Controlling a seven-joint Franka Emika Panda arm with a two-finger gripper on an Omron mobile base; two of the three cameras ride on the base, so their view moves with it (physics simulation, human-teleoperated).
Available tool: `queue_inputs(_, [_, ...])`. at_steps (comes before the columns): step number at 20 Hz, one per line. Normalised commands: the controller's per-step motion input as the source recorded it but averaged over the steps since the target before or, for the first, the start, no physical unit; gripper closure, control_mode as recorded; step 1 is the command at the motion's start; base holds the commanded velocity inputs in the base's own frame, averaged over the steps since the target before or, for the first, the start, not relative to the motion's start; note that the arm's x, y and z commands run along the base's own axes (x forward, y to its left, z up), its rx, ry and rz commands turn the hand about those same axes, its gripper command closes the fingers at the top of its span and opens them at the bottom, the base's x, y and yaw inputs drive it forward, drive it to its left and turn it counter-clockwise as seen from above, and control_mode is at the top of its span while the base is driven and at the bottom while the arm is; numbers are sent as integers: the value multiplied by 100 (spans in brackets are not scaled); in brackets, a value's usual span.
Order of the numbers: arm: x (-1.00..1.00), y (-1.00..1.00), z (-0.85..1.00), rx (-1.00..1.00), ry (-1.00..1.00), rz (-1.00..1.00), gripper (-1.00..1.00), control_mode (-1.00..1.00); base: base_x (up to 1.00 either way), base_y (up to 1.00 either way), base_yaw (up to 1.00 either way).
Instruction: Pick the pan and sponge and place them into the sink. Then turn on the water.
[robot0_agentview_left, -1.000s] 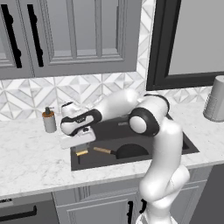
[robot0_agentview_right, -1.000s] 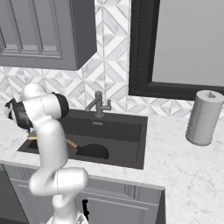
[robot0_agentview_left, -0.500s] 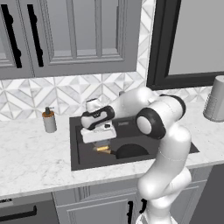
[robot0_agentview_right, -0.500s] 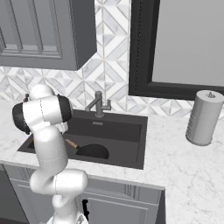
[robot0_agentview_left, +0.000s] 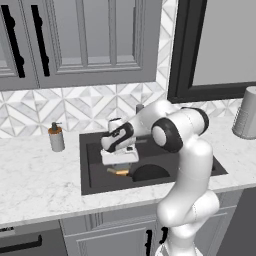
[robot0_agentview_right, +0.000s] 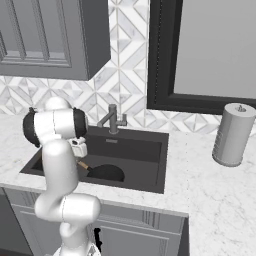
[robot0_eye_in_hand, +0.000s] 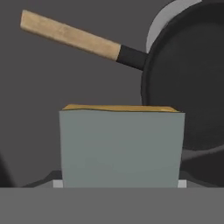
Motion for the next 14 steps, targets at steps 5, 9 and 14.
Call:
queue_inputs(5, [26, 0, -51, 6, 0, -3, 100, -100, 0, 0, 0])
queue_inputs(9, [24, 0, -42, 3, 0, -2, 100, -100, 0, 0, 0])
queue_inputs(14, [9, 0, -28, 0, 0, 0, 100, -100, 0, 0, 0])
